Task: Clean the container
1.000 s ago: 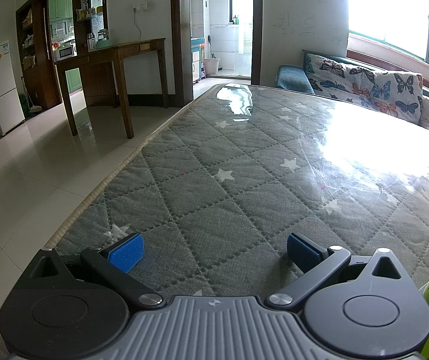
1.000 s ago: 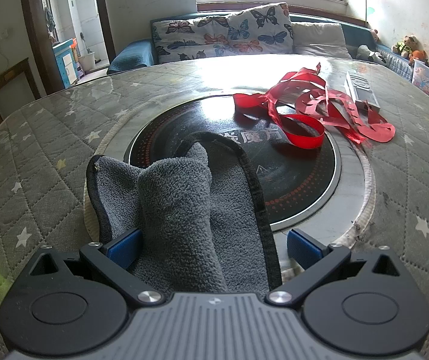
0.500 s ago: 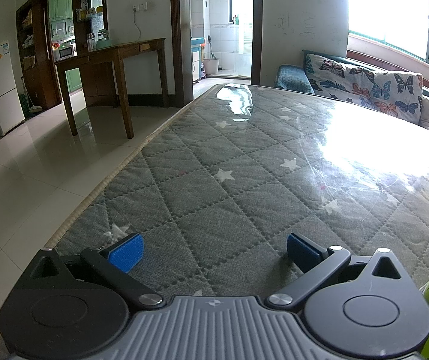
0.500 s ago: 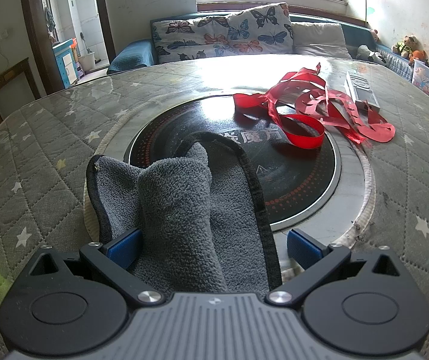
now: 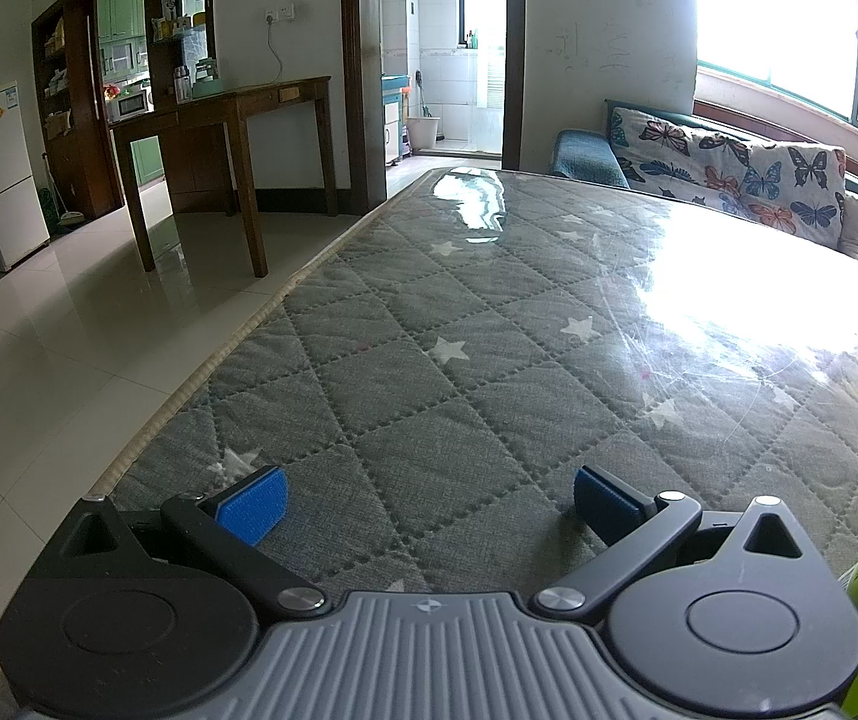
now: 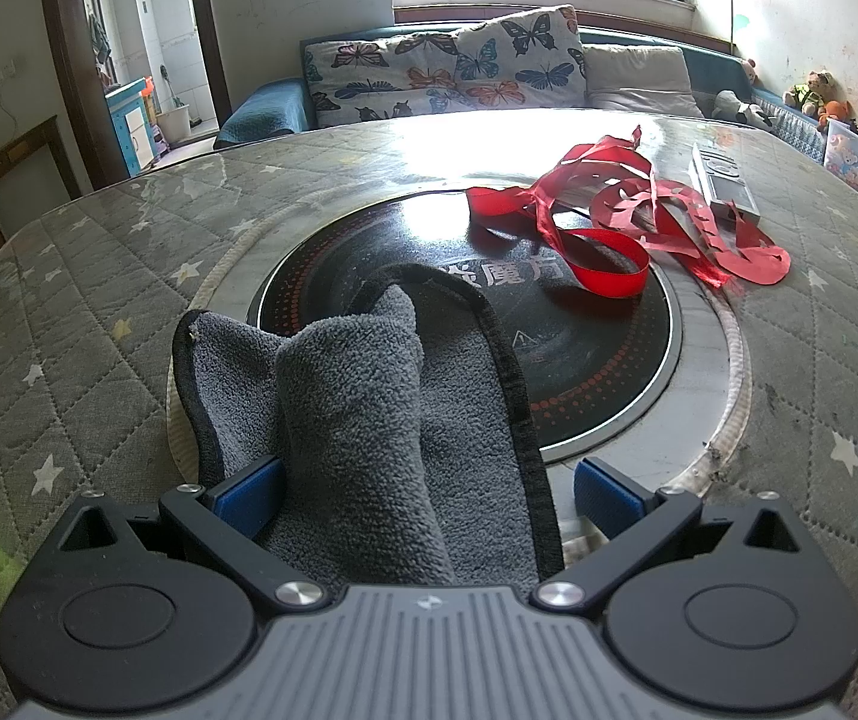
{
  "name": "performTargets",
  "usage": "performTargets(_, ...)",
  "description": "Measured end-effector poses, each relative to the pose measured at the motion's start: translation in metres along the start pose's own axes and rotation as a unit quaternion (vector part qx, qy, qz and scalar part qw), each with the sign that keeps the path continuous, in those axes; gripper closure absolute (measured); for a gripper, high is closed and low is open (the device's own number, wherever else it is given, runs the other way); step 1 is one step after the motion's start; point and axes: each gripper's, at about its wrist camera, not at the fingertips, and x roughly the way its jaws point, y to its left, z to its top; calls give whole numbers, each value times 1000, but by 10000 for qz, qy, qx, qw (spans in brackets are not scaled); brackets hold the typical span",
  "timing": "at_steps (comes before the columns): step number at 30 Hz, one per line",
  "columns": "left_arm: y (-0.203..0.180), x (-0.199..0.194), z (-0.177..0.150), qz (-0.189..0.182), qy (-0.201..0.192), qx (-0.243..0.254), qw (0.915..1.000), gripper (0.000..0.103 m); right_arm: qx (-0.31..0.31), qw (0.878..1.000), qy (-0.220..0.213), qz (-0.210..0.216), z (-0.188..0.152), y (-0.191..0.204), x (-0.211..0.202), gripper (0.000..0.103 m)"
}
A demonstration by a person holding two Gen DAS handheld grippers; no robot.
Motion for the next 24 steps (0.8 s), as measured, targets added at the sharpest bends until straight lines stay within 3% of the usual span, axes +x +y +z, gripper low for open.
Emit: performTargets(24, 0, 0, 0, 0, 0, 0, 10000, 0, -15, 10000, -84, 3, -3, 1, -1, 0)
